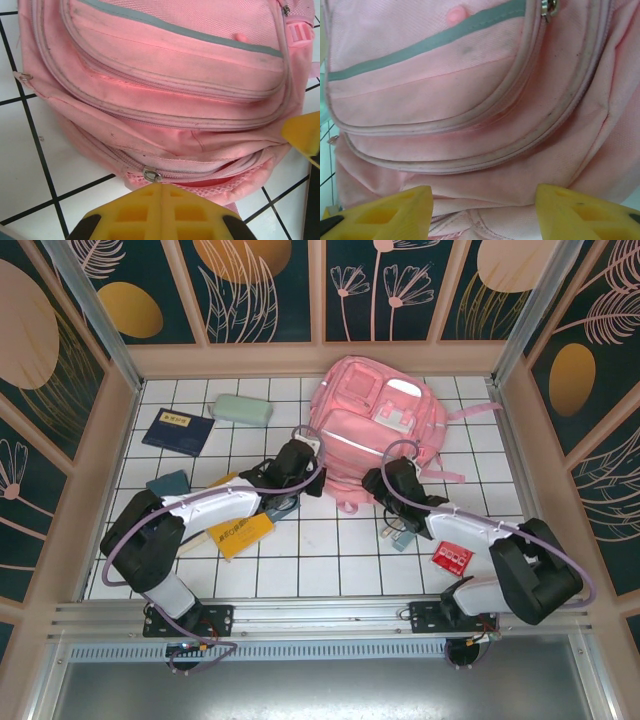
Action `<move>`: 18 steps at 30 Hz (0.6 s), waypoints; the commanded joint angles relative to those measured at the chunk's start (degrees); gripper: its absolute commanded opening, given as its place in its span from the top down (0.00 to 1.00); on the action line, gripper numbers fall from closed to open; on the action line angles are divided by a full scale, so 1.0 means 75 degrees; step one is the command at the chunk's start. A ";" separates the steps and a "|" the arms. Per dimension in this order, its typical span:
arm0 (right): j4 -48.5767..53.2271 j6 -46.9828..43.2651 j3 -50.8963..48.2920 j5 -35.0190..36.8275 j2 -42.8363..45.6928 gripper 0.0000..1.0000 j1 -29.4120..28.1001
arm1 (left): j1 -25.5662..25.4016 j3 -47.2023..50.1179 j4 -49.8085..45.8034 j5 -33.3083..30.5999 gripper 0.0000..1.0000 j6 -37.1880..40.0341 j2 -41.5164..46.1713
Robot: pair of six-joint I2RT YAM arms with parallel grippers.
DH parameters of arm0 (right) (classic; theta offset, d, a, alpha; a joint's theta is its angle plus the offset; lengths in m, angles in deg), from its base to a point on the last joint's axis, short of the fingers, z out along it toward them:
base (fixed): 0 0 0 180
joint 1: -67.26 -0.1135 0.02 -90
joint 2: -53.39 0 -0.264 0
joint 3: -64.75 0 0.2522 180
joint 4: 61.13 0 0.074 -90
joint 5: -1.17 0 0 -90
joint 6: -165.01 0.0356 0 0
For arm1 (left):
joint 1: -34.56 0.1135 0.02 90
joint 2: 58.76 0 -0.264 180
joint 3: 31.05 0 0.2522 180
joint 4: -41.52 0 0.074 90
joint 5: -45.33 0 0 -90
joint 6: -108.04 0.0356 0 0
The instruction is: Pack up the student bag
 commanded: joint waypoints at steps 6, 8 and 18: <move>-0.0252 0.0267 -0.0073 0.0336 -0.0385 0.42 0.0126 | -0.0064 0.0067 0.0243 0.0067 1.00 0.0108 0.0091; -0.0321 0.0278 -0.0035 0.0245 -0.0486 0.42 0.0408 | -0.0065 0.0068 0.0199 0.0028 1.00 0.0149 0.0025; -0.0342 -0.0006 0.0115 0.0185 -0.0478 0.42 0.0424 | 0.0104 0.0225 0.0211 0.0237 0.74 0.0993 -0.0780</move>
